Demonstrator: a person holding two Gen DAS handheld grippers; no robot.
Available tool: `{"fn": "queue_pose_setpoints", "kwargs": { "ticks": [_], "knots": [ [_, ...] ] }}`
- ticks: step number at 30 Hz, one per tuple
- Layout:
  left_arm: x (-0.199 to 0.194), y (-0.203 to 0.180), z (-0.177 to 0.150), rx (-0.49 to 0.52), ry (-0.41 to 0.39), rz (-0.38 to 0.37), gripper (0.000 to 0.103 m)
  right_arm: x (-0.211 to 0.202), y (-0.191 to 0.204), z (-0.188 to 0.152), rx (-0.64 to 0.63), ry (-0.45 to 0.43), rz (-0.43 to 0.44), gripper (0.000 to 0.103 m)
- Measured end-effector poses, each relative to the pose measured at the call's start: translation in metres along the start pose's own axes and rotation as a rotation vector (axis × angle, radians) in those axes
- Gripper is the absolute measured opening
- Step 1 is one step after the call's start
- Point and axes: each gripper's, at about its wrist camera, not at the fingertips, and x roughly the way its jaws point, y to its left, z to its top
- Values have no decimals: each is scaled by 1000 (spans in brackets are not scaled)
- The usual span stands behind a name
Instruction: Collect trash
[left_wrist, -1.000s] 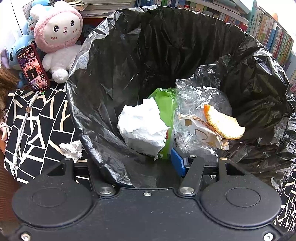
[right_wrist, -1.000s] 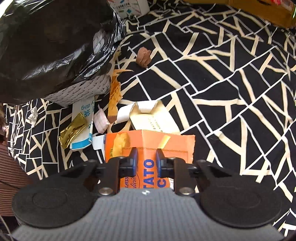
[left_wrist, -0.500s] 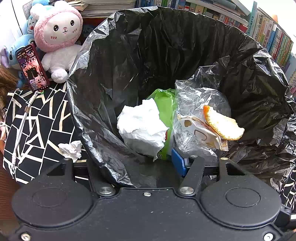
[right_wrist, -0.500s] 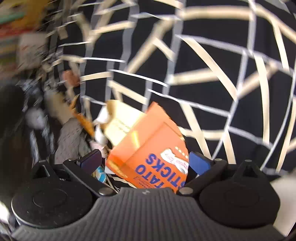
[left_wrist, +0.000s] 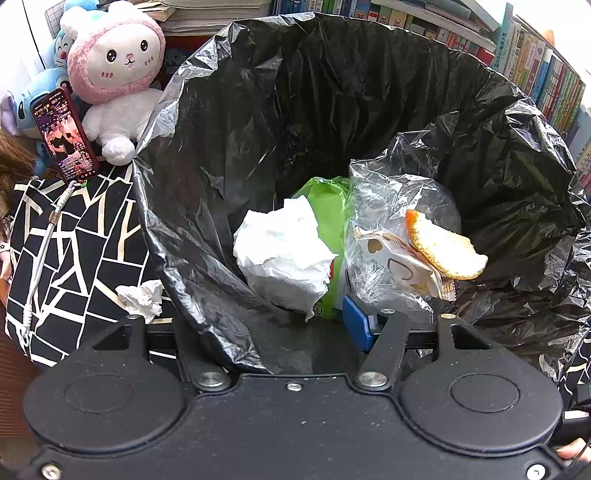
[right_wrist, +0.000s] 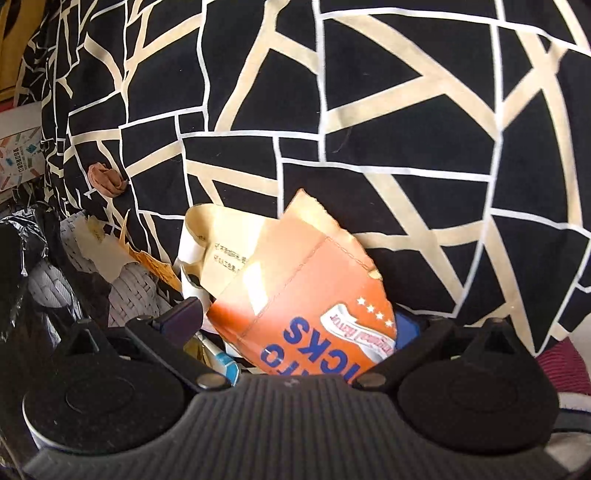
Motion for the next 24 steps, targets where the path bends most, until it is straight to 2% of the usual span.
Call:
{"fn": "queue_pose_setpoints", "kwargs": {
  "ticks": [3, 8, 11, 13, 19, 24],
  "knots": [
    [0, 0, 0, 1, 0, 0, 59, 5, 2, 2, -3, 21, -11, 103],
    [0, 0, 0, 1, 0, -1, 59, 3, 4, 1, 7, 7, -14, 103],
    [0, 0, 0, 0, 0, -1, 59, -3, 7, -1, -33, 1, -18, 96],
    [0, 0, 0, 0, 0, -1, 59, -7, 10, -3, -52, -8, -18, 96],
    [0, 0, 0, 3, -1, -1, 59, -14, 16, -11, -81, -32, 9, 93],
    [0, 1, 0, 2, 0, -1, 59, -31, 25, -21, -157, -52, 62, 92]
  ]
}}
